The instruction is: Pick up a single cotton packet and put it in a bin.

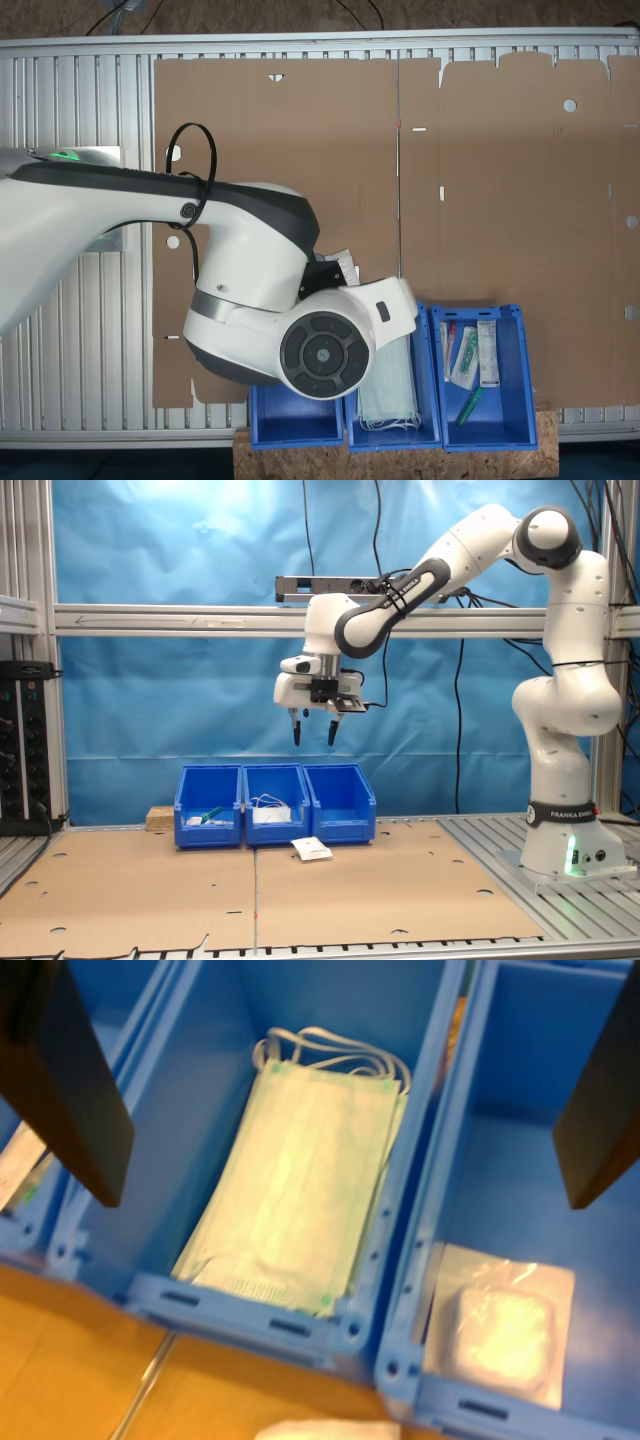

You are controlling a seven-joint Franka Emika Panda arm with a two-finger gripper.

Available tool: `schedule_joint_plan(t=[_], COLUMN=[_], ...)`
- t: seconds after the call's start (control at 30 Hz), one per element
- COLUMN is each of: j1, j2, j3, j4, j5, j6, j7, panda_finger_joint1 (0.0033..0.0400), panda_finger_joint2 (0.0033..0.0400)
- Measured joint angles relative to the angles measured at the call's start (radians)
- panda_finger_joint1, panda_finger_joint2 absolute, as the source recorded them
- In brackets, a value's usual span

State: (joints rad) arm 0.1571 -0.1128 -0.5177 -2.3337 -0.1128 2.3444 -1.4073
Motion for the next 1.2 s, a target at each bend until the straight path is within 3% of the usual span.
schedule_joint_plan(t=[0.4, 0.6, 0.67, 1.0, 1.2], j1=[0.036, 0.048, 0.056, 0.061, 0.061], j2=[0.0, -0.001, -0.001, 0.003, 0.036], j3=[0.093, 0.124, 0.145, 0.163, 0.163], j4=[-0.006, -0.035, -0.069, -0.149, -0.163], j5=[0.001, 0.001, 0.001, 0.001, 0.001], j6=[-0.025, -0.026, -0.02, 0.031, 0.068], j7=[0.106, 0.157, 0.192, 0.255, 0.286], panda_finger_joint1=[0.04, 0.04, 0.04, 0.04, 0.04], panda_finger_joint2=[0.04, 0.04, 0.04, 0.04, 0.04])
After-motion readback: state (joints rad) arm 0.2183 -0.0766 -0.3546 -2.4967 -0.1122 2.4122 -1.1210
